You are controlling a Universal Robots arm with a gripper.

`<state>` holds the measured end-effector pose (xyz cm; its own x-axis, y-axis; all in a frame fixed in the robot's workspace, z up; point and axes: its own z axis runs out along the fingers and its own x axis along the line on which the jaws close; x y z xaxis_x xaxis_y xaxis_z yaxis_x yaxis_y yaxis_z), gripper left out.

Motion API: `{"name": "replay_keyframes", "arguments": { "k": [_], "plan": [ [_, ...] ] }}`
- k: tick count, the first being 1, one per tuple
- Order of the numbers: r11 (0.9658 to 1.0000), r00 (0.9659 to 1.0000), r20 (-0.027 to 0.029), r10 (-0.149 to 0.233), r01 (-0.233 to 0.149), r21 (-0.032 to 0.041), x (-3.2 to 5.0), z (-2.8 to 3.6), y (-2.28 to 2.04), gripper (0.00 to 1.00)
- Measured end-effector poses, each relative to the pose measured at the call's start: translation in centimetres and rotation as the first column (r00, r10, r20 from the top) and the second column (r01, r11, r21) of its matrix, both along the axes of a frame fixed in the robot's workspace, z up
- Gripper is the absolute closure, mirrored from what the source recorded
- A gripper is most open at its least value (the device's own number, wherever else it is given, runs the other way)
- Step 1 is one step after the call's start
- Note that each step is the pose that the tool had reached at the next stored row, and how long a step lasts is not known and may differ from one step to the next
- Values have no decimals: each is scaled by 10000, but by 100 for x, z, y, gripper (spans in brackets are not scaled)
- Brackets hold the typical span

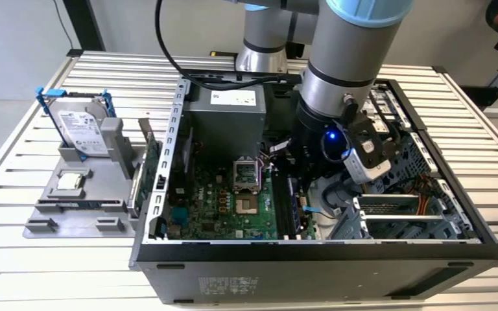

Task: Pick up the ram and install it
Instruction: 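Press down the ram until it locks into place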

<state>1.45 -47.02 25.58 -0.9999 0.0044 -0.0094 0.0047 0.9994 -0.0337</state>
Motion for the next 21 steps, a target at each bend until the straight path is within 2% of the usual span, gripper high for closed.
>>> {"name": "replay_keyframes", "arguments": {
  "k": [1,21],
  "plan": [
    [10000,10000,0,8,-8,1,0,0,0,100],
    [9999,9999,1,163,-163,-1,-4,0,0,100]
  ]
}}
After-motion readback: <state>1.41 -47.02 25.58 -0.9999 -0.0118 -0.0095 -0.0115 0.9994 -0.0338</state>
